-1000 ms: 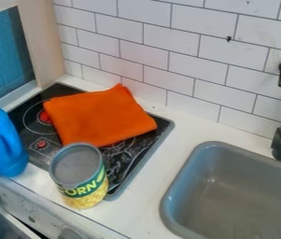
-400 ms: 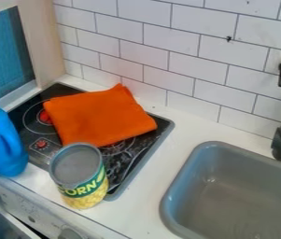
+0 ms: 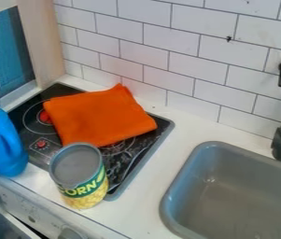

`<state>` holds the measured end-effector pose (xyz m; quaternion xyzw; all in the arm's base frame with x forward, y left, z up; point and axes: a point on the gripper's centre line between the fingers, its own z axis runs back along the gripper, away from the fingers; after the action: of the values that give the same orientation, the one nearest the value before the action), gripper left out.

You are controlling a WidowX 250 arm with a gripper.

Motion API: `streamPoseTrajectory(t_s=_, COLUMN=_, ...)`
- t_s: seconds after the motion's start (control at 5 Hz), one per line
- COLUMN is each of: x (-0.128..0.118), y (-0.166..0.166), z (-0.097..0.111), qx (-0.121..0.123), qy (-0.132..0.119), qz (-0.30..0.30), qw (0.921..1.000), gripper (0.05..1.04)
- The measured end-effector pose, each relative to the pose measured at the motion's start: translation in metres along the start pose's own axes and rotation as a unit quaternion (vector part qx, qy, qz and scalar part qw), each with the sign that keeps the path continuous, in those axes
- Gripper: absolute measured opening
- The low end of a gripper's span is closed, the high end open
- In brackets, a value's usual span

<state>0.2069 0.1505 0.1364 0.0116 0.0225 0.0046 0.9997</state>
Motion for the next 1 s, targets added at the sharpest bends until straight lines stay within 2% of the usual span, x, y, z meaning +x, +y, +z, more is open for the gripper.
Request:
streamPoseTrajectory(t_s=0.2, x=0.005, y=-0.005, z=-0.002, qx=-0.002, qy=-0.005, qz=-0.007, qw=1.0, gripper=0.678)
streamPoseTrajectory(t_s=0.4, x=0.005, y=-0.007, z=-0.004, qx=-0.006, qy=-0.009, qz=-0.003, qw=0.9999, gripper=0.455)
streamPoseTrajectory(t_s=0.6, x=0.004, y=-0.008, z=-0.004, qx=-0.006, qy=-0.008, qz=0.009, qw=0.9999, gripper=0.449)
streamPoseTrajectory(t_s=0.8, x=0.005, y=-0.014, z=0.005, qx=-0.009, qy=0.004, qz=0.016, qw=0.9998, gripper=0.449)
streamPoseTrajectory(t_s=1.0, x=0.032, y=-0.016, z=0.057, qx=0.023, qy=-0.073, qz=0.006, qw=0.9971, gripper=0.448)
